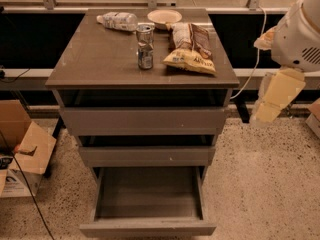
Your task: Place redbull can into bottom drawer
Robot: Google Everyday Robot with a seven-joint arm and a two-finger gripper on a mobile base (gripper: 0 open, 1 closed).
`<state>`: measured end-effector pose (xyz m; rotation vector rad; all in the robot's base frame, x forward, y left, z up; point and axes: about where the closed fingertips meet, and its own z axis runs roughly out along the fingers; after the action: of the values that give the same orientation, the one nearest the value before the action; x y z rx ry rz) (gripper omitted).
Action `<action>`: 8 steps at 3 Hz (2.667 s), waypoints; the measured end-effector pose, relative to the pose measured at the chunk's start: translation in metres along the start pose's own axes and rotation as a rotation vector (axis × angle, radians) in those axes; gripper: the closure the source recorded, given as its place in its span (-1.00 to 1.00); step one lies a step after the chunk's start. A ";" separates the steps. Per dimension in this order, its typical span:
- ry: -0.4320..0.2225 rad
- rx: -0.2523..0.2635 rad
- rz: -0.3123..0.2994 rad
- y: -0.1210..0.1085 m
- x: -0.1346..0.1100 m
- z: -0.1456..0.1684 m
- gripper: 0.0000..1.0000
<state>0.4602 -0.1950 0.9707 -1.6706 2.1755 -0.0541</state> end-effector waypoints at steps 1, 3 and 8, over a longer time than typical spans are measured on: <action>-0.091 0.019 -0.002 -0.017 -0.033 0.015 -1.00; -0.206 0.052 0.037 -0.068 -0.091 0.039 -1.00; -0.346 0.059 0.137 -0.134 -0.221 0.115 -1.00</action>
Offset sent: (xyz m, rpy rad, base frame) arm 0.1012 0.0801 0.0128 0.2399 -0.1350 0.0027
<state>0.6681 -0.0034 0.9633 -1.3773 1.9966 0.1922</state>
